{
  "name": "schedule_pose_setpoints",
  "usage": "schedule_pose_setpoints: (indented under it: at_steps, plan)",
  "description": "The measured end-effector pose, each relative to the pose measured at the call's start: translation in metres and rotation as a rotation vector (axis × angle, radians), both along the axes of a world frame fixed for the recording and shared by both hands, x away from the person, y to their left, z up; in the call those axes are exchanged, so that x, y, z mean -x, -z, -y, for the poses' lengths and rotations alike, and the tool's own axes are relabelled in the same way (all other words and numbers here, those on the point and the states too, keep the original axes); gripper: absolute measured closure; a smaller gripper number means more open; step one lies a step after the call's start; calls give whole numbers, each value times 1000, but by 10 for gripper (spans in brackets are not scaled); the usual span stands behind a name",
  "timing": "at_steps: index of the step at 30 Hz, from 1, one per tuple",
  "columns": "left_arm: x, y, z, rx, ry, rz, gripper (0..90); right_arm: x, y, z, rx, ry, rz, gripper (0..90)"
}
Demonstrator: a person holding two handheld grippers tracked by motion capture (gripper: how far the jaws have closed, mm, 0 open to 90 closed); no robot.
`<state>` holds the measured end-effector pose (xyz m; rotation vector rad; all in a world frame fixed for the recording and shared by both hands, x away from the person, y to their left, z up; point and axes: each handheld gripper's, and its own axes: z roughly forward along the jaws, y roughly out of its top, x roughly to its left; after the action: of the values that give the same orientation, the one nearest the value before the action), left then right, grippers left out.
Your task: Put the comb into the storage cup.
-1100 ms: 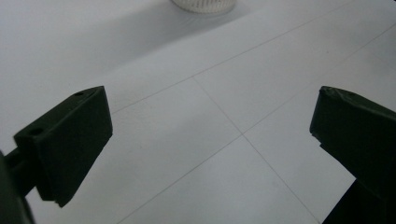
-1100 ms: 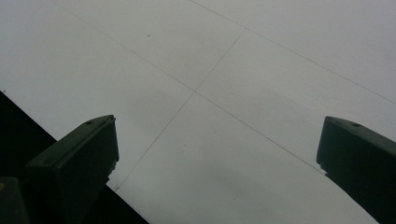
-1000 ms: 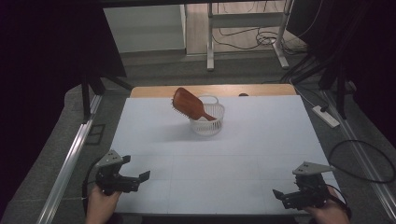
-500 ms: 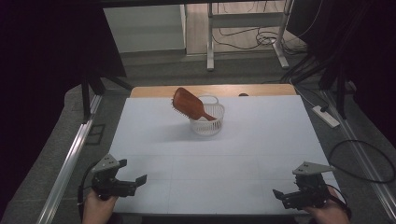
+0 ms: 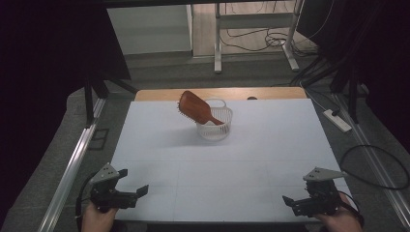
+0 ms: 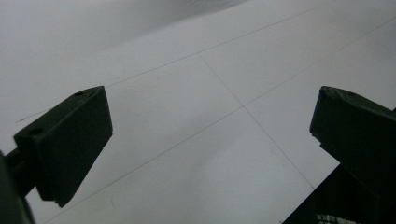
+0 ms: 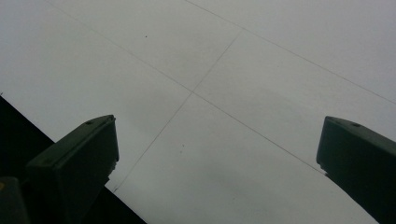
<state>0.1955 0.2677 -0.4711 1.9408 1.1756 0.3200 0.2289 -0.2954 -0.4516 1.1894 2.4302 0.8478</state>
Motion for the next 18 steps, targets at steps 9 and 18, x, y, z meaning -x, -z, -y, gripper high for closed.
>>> schedule_pose_setpoints:
  at_steps: [9,18]
  plan:
    - [4,2,-1,-18,-4,-11,0,0,0,0,-4,7,-1,0]
    - [8,2,-2,-31,-18,-21,1,0,0,0,-2,6,-4,0]
